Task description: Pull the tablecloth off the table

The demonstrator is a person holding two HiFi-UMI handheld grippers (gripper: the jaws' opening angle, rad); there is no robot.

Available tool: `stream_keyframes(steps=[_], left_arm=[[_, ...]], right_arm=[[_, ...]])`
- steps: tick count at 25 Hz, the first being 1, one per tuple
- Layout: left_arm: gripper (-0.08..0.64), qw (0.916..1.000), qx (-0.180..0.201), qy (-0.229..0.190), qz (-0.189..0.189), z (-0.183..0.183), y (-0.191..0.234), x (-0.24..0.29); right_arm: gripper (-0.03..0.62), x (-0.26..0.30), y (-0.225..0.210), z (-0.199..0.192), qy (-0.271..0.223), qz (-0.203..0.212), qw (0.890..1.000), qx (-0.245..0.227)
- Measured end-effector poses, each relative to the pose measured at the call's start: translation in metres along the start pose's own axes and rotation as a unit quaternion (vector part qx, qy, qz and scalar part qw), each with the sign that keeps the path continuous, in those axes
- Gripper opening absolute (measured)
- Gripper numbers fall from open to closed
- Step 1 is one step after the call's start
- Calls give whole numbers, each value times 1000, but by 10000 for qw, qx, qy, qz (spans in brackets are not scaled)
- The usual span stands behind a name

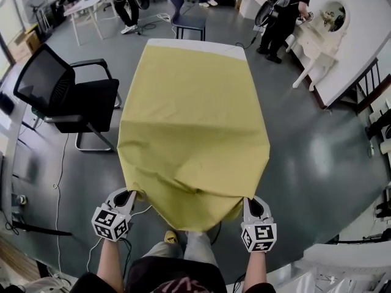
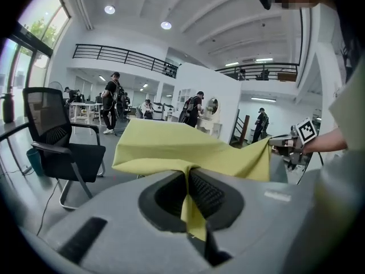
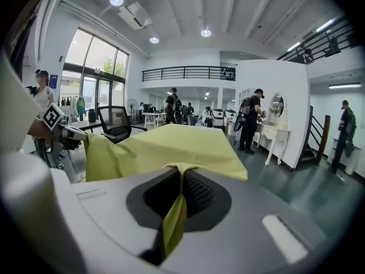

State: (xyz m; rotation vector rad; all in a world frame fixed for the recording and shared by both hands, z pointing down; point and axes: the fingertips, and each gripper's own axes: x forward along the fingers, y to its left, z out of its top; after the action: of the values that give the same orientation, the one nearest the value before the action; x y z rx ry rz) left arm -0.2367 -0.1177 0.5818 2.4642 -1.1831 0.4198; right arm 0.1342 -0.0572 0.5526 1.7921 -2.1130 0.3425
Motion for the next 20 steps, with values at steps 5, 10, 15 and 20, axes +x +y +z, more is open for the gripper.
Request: stream_keyframes(steps=[5, 10, 15, 20], left_arm=[[3, 9996, 128, -107, -207, 17, -22, -16], [3, 9994, 151, -166, -270, 28, -50, -20], [3, 9993, 205, -290, -128, 41, -81, -16], [3, 9984, -12, -502, 250, 47, -102, -30]], right_arm=[[12, -28, 1, 17, -148, -80, 9998, -50], [12, -52, -16, 25, -244, -77, 9997, -15], [13, -67, -48, 24, -368, -1, 9993, 48], [13, -78, -62, 25, -467, 233, 9986, 20]])
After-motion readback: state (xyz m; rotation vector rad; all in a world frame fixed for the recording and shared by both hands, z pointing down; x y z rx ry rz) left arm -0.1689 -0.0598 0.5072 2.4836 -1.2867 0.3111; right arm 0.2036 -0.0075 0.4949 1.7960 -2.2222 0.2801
